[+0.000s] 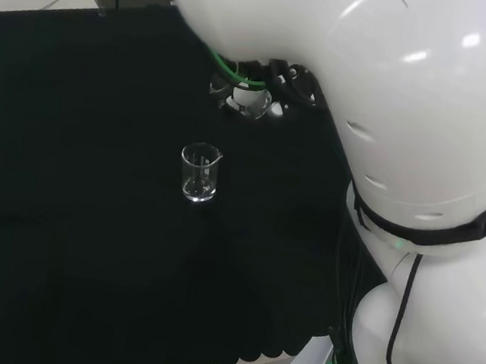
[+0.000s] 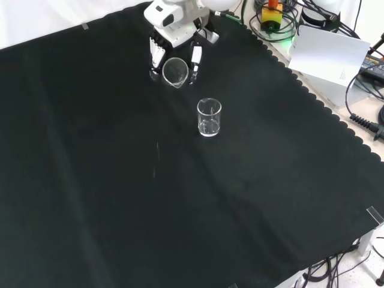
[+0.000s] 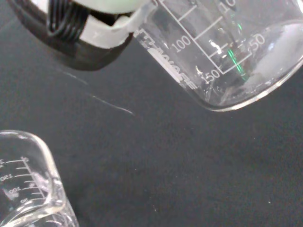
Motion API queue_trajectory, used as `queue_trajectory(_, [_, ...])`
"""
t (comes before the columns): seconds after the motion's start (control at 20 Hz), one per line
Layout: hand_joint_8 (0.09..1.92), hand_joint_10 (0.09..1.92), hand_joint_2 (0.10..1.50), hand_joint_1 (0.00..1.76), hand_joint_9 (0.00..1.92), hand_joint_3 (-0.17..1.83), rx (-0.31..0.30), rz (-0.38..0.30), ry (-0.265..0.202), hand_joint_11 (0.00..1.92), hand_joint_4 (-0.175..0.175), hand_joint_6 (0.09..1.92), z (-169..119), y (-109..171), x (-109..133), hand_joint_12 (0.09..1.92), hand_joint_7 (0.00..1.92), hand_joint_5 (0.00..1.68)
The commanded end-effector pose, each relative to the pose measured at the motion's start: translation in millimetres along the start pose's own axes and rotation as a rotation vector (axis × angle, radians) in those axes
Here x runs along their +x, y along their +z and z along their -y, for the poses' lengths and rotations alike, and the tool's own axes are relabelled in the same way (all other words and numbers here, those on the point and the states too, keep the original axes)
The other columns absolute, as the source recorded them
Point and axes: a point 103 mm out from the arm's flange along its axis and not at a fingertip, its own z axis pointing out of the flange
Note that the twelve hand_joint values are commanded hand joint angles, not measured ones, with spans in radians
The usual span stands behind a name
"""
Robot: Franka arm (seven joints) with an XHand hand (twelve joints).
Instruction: Place the beaker back on the table.
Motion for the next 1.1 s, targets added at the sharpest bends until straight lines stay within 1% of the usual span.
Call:
queue_trajectory(0.05, [0.32,0.09,1.00,1.43,1.64,-0.17,-0.025,-0.217,-0.008,1.34,-0.175,0.21,-11,13,-23,0.76,1.44,1.37])
queue_trajectory(0.2, [0.32,0.09,1.00,1.43,1.64,-0.17,-0.041,-0.309,-0.015,1.33,-0.175,0.21,-16,20,-31,0.76,1.44,1.37])
queue_trajectory(0.4, [0.32,0.09,1.00,1.43,1.64,-0.17,-0.053,-0.363,-0.038,1.32,-0.175,0.22,-24,32,-37,0.75,1.44,1.36])
queue_trajectory(0.6, [0.33,0.09,1.00,1.43,1.63,-0.17,-0.073,-0.415,-0.065,1.32,-0.175,0.23,-34,46,-37,0.75,1.43,1.36])
queue_trajectory(0.8, [0.34,0.09,1.00,1.43,1.63,-0.17,-0.065,-0.441,-0.077,1.31,-0.175,0.25,-41,60,-37,0.75,1.43,1.35])
queue_trajectory(1.1, [0.35,0.09,1.00,1.43,1.63,-0.17,-0.047,-0.453,-0.081,1.30,-0.175,0.26,-45,74,-41,0.74,1.43,1.35])
